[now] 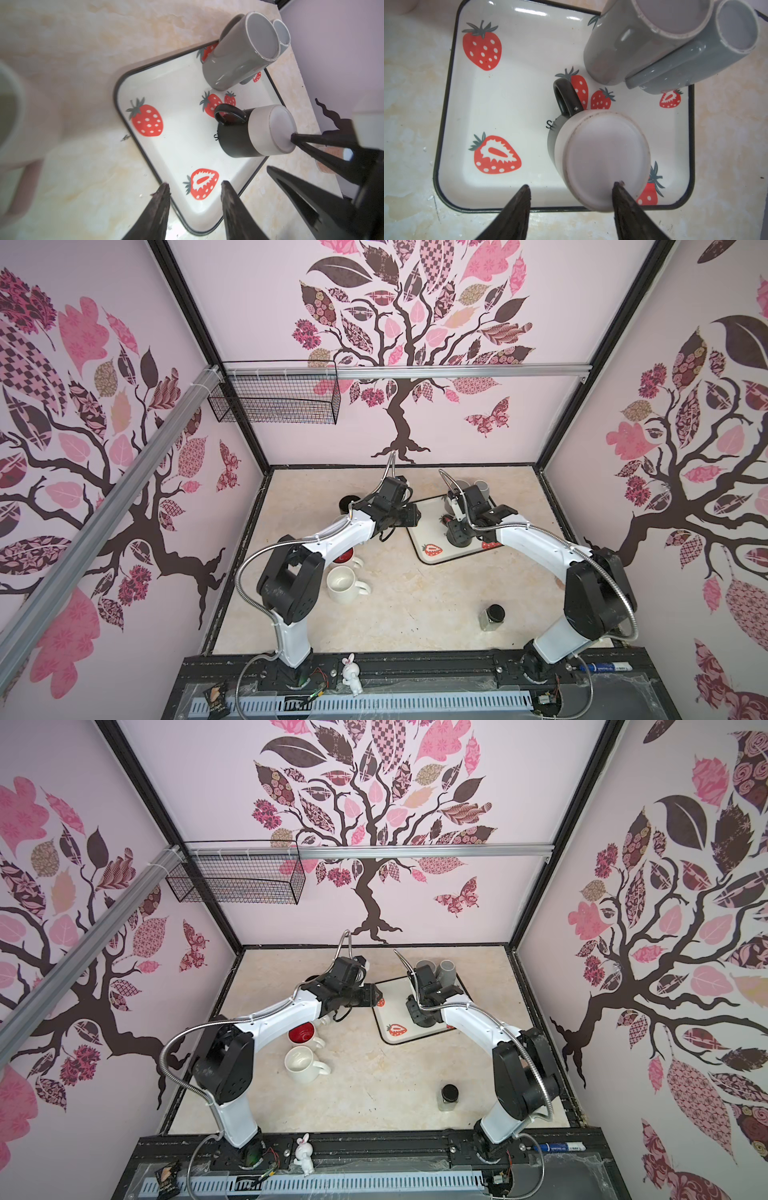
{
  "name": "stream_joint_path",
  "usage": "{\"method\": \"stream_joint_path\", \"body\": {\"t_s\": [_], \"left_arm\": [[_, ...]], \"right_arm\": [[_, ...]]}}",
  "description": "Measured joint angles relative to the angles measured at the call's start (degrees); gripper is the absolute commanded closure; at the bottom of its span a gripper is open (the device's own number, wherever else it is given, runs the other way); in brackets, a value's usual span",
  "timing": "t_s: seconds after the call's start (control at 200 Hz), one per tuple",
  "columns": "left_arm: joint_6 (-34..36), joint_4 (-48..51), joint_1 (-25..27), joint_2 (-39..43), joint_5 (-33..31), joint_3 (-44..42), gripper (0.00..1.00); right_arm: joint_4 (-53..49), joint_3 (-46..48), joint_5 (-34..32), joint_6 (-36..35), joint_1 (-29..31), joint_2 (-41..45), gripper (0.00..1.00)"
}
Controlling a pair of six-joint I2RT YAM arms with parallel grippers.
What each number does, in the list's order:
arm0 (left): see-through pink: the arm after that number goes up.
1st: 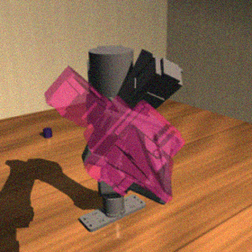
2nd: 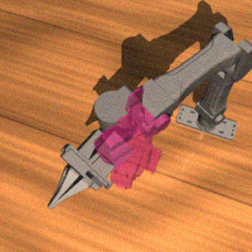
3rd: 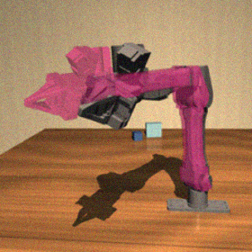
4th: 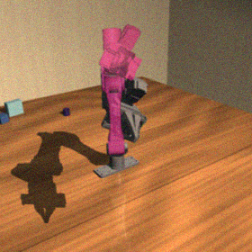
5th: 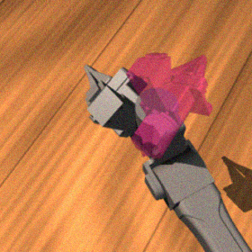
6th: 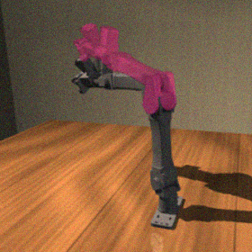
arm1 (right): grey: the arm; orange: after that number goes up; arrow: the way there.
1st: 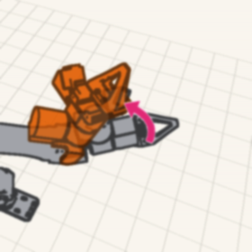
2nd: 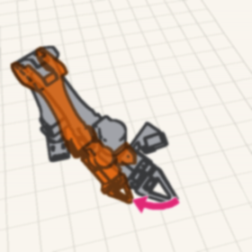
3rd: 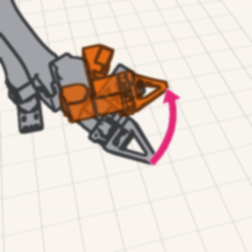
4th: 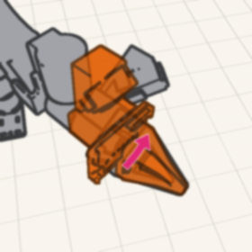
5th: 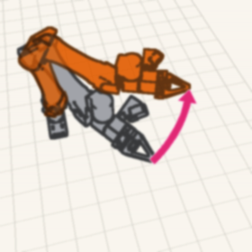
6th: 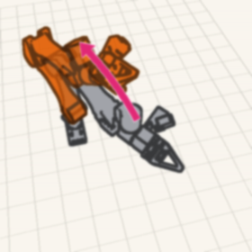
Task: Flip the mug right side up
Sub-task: 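Grasp the black-and-white mug's handle with the left gripper while the right gripper hovers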
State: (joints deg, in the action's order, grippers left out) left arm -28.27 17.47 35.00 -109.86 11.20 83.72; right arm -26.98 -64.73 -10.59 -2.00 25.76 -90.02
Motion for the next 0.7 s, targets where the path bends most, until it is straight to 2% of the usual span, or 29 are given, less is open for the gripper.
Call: {"method": "stream_joint_path", "body": {"t_s": [0.195, 0.425, 0.7], "left_arm": [[-0.4, -1.4, 0.9, -13.0, 7.0, 13.1, 0.6], [-2.7, -1.9, 2.4, -24.7, 11.5, 25.6, 0.6], [-3.2, -1.6, 2.6, -27.8, 14.4, 27.6, 0.61]], "right_arm": [[3.8, 5.7, 3.3, 4.5, -0.1, 7.6, 0.34], [7.6, 11.6, 10.4, 10.5, -2.3, 12.1, 0.43], [8.9, 14.3, 14.8, 13.2, -3.6, 12.1, 0.44]]}}
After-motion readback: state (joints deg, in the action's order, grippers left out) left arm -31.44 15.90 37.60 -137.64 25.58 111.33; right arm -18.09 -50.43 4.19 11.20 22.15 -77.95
